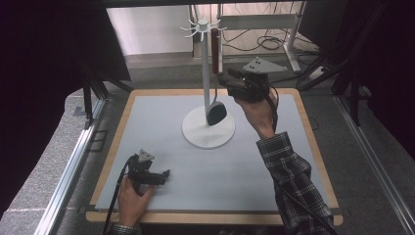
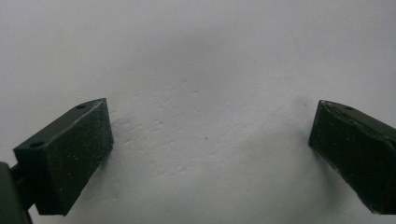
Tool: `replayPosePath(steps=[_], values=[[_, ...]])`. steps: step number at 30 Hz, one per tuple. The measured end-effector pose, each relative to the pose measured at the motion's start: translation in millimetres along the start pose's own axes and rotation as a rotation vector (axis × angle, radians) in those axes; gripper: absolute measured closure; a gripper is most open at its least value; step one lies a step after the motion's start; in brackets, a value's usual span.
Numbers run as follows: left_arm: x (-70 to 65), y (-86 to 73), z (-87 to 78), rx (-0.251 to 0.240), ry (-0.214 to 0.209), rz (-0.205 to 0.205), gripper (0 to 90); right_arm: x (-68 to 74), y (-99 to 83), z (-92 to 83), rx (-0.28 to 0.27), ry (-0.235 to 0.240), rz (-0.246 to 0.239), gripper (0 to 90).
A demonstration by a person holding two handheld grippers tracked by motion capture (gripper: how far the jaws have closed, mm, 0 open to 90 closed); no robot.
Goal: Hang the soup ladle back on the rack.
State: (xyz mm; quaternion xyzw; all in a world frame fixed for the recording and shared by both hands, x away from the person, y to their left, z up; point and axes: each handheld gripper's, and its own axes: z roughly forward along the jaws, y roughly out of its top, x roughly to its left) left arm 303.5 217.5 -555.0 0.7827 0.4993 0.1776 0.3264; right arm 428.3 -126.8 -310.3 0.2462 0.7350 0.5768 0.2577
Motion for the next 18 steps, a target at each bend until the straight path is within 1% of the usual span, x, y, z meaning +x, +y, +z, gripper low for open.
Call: replayPosePath(steps=[4,5,7,8,10,18], values=[[0.0,0.0,0.0,0.000,0.000,0.000,0.1,0.6,-5.5,-2.0,0.008,0.010,0.006,51.3],[0.0,0.0,0.0,0.000,0.000,0.000,0.1,1.2,-8.5,-3.2,0.017,0.013,0.000,50.6],[0.0,0.0,0.0,0.000,0.000,0.001,0.1,1.5,-9.7,-3.3,0.018,0.013,-0.002,50.3],[0.1,0.0,0.0,0.000,0.000,0.001,0.1,2.3,-12.9,-4.1,0.029,0.015,-0.005,49.7],[0.0,0.0,0.0,0.000,0.000,0.001,0.1,2.5,-14.6,-4.3,0.031,0.015,-0.006,49.4],[0.3,0.0,-0.3,0.004,0.000,0.006,0.1,3.9,-29.2,-6.1,0.062,0.039,0.006,47.0]])
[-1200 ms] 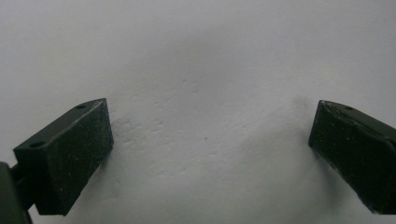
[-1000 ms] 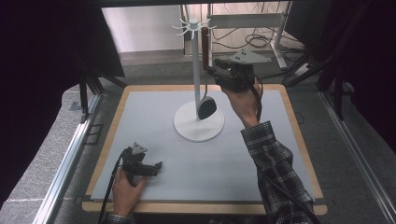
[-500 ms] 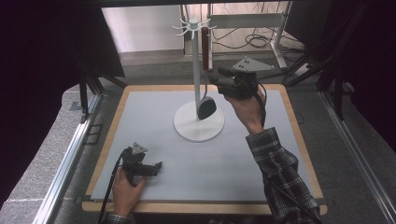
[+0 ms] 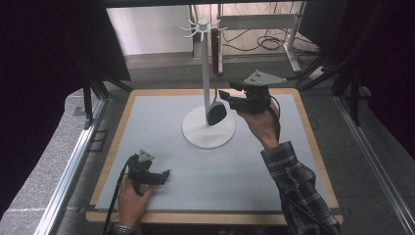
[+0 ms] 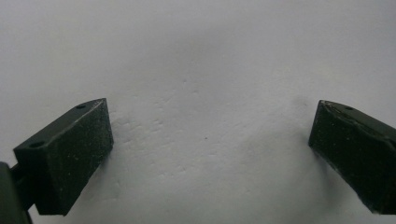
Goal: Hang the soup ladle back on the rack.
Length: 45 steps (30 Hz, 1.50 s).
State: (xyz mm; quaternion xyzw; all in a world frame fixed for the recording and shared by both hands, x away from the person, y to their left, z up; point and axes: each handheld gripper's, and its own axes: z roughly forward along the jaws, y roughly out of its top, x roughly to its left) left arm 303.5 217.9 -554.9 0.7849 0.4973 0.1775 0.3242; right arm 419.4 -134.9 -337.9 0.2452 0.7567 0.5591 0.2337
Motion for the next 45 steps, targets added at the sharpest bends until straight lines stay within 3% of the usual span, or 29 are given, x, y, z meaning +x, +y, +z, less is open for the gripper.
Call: replayPosePath(steps=[15,25,36,45], values=[[0.0,0.0,0.0,0.000,0.000,0.000,0.1,8.3,-20.1,-3.8,0.040,0.046,0.006,43.2],[0.0,0.0,0.0,0.000,0.000,0.000,0.1,18.8,-32.0,-5.3,0.084,0.061,-0.040,37.3],[0.0,0.0,0.0,0.000,0.000,0.000,0.1,20.2,-48.7,-4.7,0.120,0.096,-0.013,32.9],[0.0,0.0,0.0,0.000,0.000,0.000,0.1,22.9,-63.4,-6.4,0.152,0.110,-0.027,28.2]])
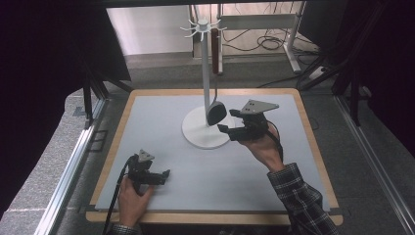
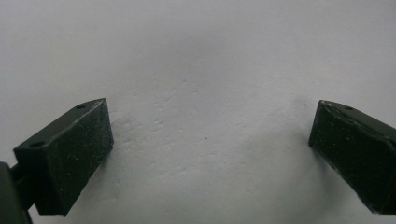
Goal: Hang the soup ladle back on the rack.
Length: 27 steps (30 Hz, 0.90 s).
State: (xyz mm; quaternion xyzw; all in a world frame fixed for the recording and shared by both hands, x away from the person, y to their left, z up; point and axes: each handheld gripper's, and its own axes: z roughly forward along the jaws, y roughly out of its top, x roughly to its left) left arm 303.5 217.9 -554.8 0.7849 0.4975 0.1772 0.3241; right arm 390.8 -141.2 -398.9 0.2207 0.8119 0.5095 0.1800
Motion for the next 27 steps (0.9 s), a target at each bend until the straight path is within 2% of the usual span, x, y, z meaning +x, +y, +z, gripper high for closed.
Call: replayPosePath(steps=[27], values=[[0.0,0.0,0.0,0.000,0.000,0.001,0.1,8.9,-39.8,6.6,0.117,0.006,-0.036,20.8]])
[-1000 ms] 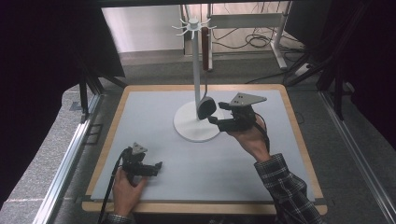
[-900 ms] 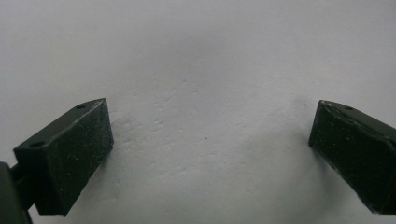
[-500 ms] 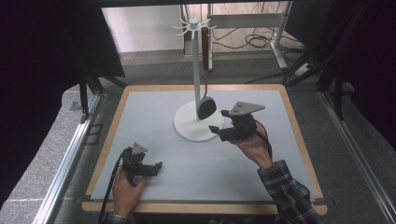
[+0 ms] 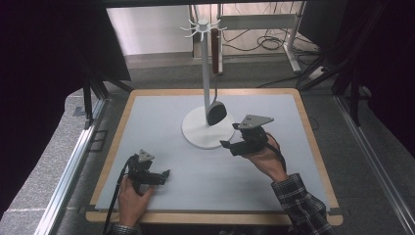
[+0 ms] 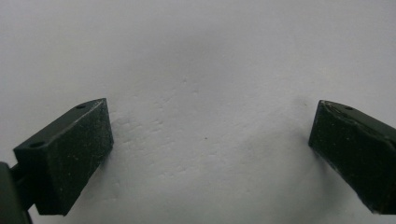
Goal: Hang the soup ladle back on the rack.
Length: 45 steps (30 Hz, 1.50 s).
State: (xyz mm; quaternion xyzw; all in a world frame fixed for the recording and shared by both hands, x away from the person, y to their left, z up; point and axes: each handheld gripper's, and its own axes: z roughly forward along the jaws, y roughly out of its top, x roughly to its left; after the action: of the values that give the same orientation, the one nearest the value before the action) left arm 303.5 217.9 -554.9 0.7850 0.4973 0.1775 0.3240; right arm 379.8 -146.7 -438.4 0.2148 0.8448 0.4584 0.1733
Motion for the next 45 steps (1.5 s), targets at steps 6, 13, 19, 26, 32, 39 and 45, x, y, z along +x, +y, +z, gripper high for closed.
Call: replayPosePath(steps=[6,13,19,26,32,39,45], values=[[0.0,0.0,0.0,0.000,0.000,0.000,0.1,4.2,-10.2,2.9,0.029,-0.002,-0.013,18.5],[0.3,0.1,-0.3,0.005,0.000,0.005,0.1,7.5,-23.3,4.7,0.060,-0.004,-0.009,15.1],[-0.8,-0.1,0.2,-0.002,0.001,-0.011,0.1,8.8,-34.1,1.8,0.073,-0.003,0.008,12.5],[-0.8,-0.1,0.2,-0.002,0.001,-0.011,0.1,9.4,-45.8,-4.6,0.083,-0.013,0.030,10.4],[-0.6,-0.1,-0.1,0.001,0.001,-0.007,0.1,9.9,-57.4,-10.2,0.096,-0.028,0.042,9.7],[-0.5,-0.1,0.0,0.001,0.000,-0.006,0.1,9.6,-71.8,-16.7,0.115,-0.049,0.055,8.6],[-0.6,-0.1,0.0,0.001,0.000,-0.007,0.1,10.1,-83.5,-21.7,0.135,-0.073,0.064,6.7]])
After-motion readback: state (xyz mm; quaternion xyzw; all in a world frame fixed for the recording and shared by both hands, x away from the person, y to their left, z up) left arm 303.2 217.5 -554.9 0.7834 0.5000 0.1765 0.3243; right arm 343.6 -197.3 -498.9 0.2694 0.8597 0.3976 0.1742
